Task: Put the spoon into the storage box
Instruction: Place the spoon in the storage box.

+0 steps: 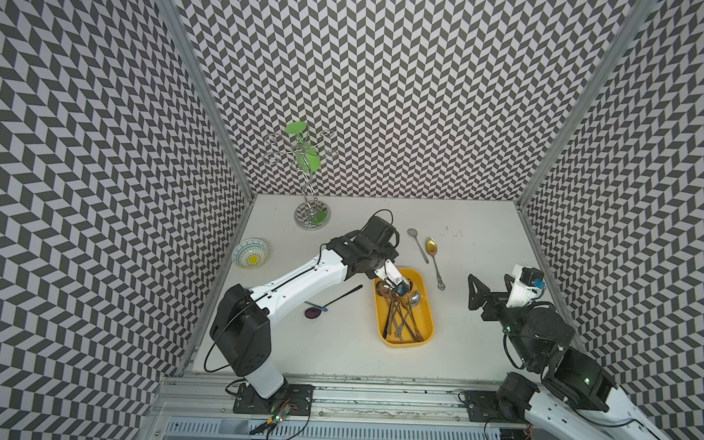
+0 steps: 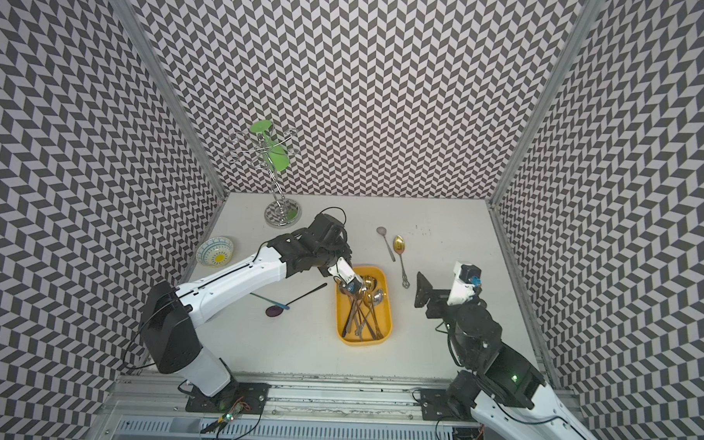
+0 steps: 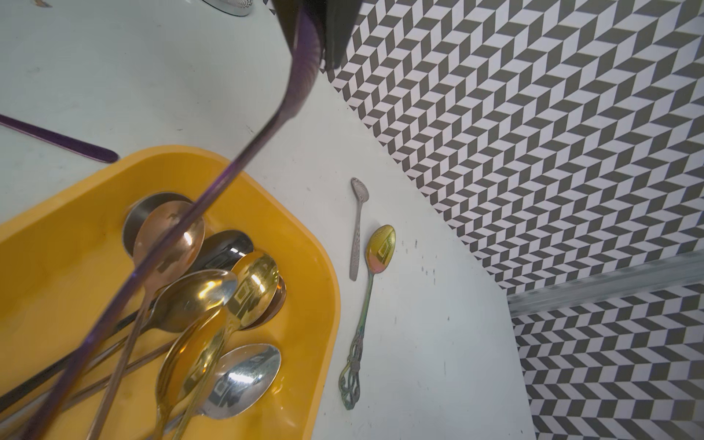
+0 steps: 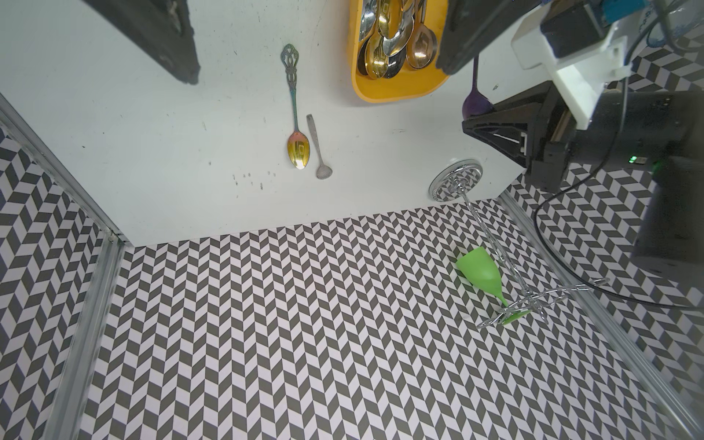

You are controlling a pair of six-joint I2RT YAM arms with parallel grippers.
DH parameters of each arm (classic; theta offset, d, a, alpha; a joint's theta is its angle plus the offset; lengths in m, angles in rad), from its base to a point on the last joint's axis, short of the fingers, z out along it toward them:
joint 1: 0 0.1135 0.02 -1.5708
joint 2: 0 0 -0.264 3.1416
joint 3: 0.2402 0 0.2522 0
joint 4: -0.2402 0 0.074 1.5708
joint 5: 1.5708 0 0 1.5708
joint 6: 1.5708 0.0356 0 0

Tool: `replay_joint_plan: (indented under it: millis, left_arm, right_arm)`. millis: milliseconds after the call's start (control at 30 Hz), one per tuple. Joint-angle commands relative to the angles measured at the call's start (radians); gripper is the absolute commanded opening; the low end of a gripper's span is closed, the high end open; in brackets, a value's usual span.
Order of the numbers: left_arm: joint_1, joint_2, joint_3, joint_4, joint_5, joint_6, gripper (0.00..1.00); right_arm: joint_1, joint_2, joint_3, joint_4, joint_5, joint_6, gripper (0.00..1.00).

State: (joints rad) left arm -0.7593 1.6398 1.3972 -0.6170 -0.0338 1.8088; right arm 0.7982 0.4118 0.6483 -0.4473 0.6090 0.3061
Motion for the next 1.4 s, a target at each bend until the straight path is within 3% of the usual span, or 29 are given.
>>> replay_joint_plan:
  millis: [0, 233, 433, 533, 867, 1367]
  left_arm:
    - [-0.014, -0.002, 0.013, -0.026, -0.026, -0.010, 0.00]
    - [-0.072, -0.028, -0.060, 0.007, -0.014, -0.034, 0.02]
    - [-0.081, -0.057, -0.095, 0.103, 0.012, -0.104, 0.39]
    - [-0.077, -0.070, -0.089, 0.130, 0.017, -0.144, 0.50]
    - [-0.027, -0.150, -0.110, 0.087, 0.021, -0.170, 0.67]
    - [0.167, -0.266, -0.165, -0.045, 0.063, -0.179, 0.83]
  right_arm:
    - [0.005, -0.014, -0.012, 0.041, 0.002, 0.000, 0.99]
    - [0.004, -0.008, -0.009, 0.039, -0.003, -0.001, 0.99]
    - [0.004, -0.006, -0.010, 0.039, -0.005, -0.001, 0.99]
    - [0.004, -0.006, -0.012, 0.041, 0.004, 0.000, 0.99]
    - [0.004, 0.002, -0.010, 0.042, -0.007, -0.004, 0.99]
    - [0.003, 0.007, -0.009, 0.042, -0.006, -0.002, 0.99]
